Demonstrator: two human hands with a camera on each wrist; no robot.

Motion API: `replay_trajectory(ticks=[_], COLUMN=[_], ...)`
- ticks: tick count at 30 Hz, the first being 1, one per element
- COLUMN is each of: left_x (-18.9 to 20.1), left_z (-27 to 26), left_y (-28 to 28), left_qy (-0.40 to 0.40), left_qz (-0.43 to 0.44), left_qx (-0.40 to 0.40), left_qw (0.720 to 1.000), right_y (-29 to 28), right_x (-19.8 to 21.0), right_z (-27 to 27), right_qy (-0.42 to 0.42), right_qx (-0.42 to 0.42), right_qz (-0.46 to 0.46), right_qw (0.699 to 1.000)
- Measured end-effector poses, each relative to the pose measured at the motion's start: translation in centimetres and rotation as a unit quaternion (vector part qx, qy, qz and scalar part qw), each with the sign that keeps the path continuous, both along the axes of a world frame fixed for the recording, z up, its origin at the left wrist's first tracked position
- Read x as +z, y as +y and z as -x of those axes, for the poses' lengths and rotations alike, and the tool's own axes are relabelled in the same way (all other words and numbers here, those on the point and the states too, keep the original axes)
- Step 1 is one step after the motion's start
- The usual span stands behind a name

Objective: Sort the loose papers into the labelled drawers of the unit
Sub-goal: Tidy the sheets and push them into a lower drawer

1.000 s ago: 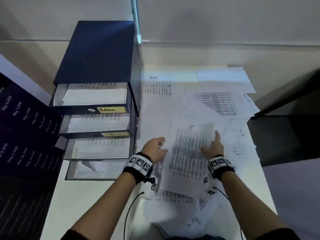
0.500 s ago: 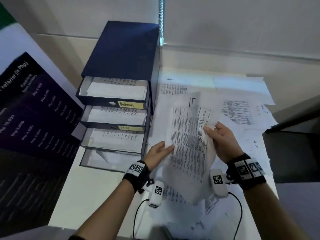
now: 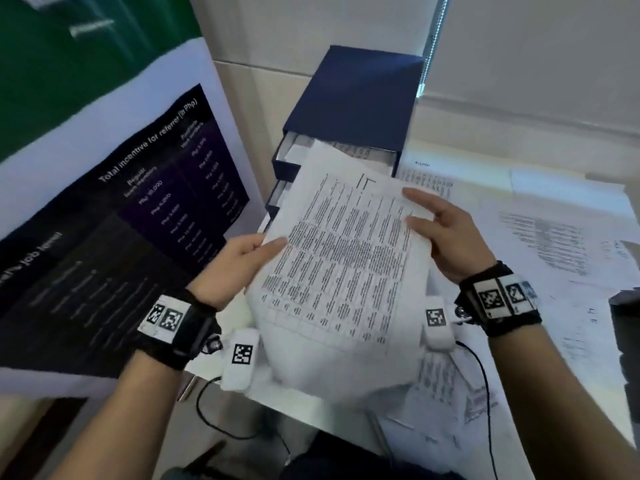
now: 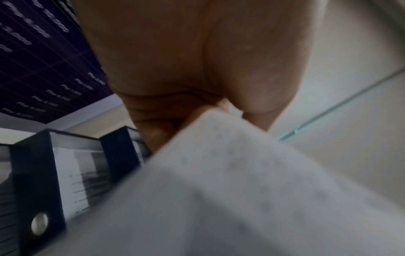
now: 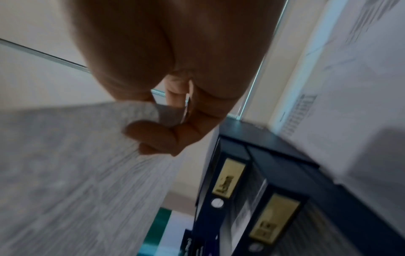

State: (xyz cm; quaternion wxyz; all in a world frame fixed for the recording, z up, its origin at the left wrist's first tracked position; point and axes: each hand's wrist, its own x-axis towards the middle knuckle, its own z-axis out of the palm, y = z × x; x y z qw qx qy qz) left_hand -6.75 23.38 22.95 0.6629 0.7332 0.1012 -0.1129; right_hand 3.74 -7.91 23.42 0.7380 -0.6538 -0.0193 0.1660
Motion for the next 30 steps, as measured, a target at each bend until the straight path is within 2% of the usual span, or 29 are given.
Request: replay_trajectory(ticks=[2,4,6,8,11,15,19,22,24,26,28,30], left_x=[-0.1,-1.5,-3.6,-5.2,-6.2,-8.0,-10.6,-12.2,-13.6,-15.0,-15.1,-15.2], left_z=[1.0,2.2,3.7,5.3,7.4,8.3,7.8,7.0,6.3,5.7,5.5,5.3], left_y=[2.0,4.2,6.6,8.9,11.0,11.3,10.9,9.4,8.4,7.8,6.7,5.8], left_qy=[0.038,0.076,0.111,0.144,0.171,0.178,0.206,0.222,0.188,0.168,0.184,0.197], left_qz=[0.008,-0.035,-0.088,-0.120,-0.130,-0.158,-0.123,-0.170,-0.171,-0.166,-0.160,-0.162], left_qx=[0.039,0.045,0.035,0.022,0.022,0.023,0.018,0.007,0.033,0.039,-0.004,-0.043], left_qw=[0.998,0.995,0.989,0.982,0.976,0.971,0.971,0.960,0.967,0.971,0.970,0.966], right_y=[3.1,6.3,8.9,10.6,12.2,13.0,12.2,10.9,10.0,9.1,8.3,7.9], right_x=[-1.3,-3.5,-6.8,-11.3,-16.4,-17.7,-18.2,-17.8,-17.7,-18.0,-18.1,-18.5], right_z=[-0.2,0.7,2.2,4.1,6.6,7.8,6.7,6.3,6.7,7.8,9.3,10.1], right_qy=[0.050,0.097,0.128,0.163,0.206,0.201,0.183,0.181,0.165,0.202,0.243,0.253], right_qx=[0.014,0.071,0.142,0.174,0.204,0.140,0.068,0.022,0.082,0.164,0.237,0.251], right_qz=[-0.009,0.027,0.105,0.164,0.173,0.165,0.193,0.177,0.218,0.235,0.226,0.208], right_qw=[0.999,0.992,0.976,0.957,0.941,0.956,0.962,0.967,0.958,0.936,0.913,0.911])
